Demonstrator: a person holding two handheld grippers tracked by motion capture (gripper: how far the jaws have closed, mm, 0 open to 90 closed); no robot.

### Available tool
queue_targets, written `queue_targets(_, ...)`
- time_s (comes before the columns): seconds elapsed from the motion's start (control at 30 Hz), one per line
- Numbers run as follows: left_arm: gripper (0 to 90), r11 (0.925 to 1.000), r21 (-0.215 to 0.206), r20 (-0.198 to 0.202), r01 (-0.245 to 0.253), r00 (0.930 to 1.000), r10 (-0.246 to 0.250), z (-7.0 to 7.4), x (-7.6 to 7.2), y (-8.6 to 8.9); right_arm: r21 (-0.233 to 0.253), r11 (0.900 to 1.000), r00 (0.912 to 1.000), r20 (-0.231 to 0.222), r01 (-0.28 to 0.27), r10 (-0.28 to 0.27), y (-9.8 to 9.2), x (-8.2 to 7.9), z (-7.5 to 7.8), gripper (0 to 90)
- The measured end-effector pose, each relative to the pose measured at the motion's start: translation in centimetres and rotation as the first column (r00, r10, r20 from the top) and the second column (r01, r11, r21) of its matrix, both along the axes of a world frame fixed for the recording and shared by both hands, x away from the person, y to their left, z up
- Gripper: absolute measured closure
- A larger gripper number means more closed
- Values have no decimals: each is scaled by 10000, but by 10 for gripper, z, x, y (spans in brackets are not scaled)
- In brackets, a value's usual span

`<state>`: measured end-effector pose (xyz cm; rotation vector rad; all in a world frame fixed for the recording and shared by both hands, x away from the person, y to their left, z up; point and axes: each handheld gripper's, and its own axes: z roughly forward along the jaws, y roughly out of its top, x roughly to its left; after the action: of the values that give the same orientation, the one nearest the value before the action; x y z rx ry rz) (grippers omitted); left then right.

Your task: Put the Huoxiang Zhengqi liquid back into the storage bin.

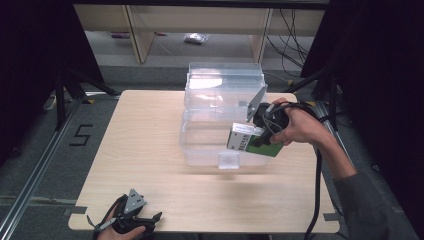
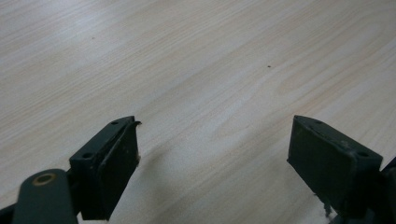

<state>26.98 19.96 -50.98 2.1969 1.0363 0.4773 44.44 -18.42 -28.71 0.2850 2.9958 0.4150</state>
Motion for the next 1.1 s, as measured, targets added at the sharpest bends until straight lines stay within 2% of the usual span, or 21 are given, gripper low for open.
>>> queue_targets(0.03, 156, 10000, 66, 20, 30, 10000, -30, 0, 0, 0, -63, 9999, 9999, 28, 136, -136, 0, 3, 1, 650)
queue_targets(0.07, 156, 9999, -105, 36, -64, 10000, 64, 0, 0, -1, -29, 9998, 9998, -1, 198, -198, 0, 6, 0, 649)
queue_targets(0.1, 156, 9999, -81, 28, -87, 10000, 87, -1, -1, -1, -44, 10000, 10000, 57, 52, -52, 1, 10, 0, 649)
queue_targets(0.13, 156, 9999, -80, 4, -83, 10000, 83, -1, -1, -1, -121, 9994, 9995, 12, 324, -324, 2, 11, 0, 649)
queue_targets(0.17, 156, 9999, -100, 2, -70, 10000, 70, 0, 0, -1, -89, 9999, 9999, 122, -113, 114, 2, 16, -1, 649)
queue_targets(0.2, 156, 9999, -93, 63, -53, 10000, 54, 0, 0, -1, -124, 9998, 9998, 43, 184, -184, 3, 17, -1, 649)
queue_targets(0.27, 156, 10000, -34, 27, -37, 10000, 37, 0, -1, -1, -268, 9990, 9993, 9, 361, -361, 4, 21, -2, 649)
queue_targets(0.37, 156, 10000, -45, 96, 39, 9999, -39, 0, 1, 0, -98, 9999, 10000, 49, 26, -25, 5, 34, -7, 650)
queue_targets(0.47, 156, 9999, -106, 118, -60, 9999, 61, 0, 0, -1, -136, 9998, 9999, 25, 146, -145, 4, 39, -11, 649)
queue_targets(0.5, 156, 10000, -61, 82, 50, 10000, -50, 0, 1, 0, -115, 9996, 9996, -44, 266, -267, 3, 42, -14, 649)
queue_targets(0.53, 156, 10000, -61, 82, 50, 10000, -50, 0, 1, 0, -115, 9996, 9996, -44, 266, -267, 3, 42, -14, 649)
queue_targets(0.57, 156, 10000, -48, 77, 42, 10000, -41, 0, 1, 0, -34, 10000, 9999, 39, 92, -92, 2, 49, -18, 649)
queue_targets(0.63, 156, 10000, -69, 28, 27, 10000, -27, -1, 0, 0, -169, 9995, 9996, -52, 276, -276, 2, 52, -21, 649)
queue_targets(0.77, 156, 10000, -46, 71, 60, 10000, -60, 0, 1, 0, -343, 9991, 9997, 48, 232, -230, 1, 61, -27, 649)
queue_targets(0.8, 156, 10000, -54, 28, 55, 10000, -55, 0, 1, 1, -252, 9989, 9991, -118, 403, -406, 1, 62, -29, 649)
queue_targets(0.83, 156, 10000, -67, 48, 67, 10000, -67, 0, 1, 1, -360, 9984, 9990, -84, 433, -437, 1, 63, -30, 649)
queue_targets(0.87, 156, 10000, -48, 57, 58, 10000, -58, 0, 1, 1, -323, 9991, 9996, -34, 279, -281, 1, 65, -32, 649)
queue_targets(0.93, 156, 10000, -49, 74, 65, 10000, -65, 0, 1, 1, -269, 9990, 9993, -90, 371, -373, 2, 66, -33, 649)
queue_targets(1.0, 156, 10000, -50, 36, 76, 10000, -76, 0, 1, 1, -409, 9986, 9994, -1, 335, -335, 2, 68, -37, 649)
queue_targets(1.03, 156, 10000, -56, 41, 66, 10000, -66, 0, 1, 1, -212, 9994, 9994, -199, 269, -273, 2, 69, -40, 648)
queue_targets(1.1, 156, 10000, -49, 33, 76, 10000, -76, 0, 1, 1, -270, 9993, 9994, -231, 255, -261, 2, 70, -44, 648)
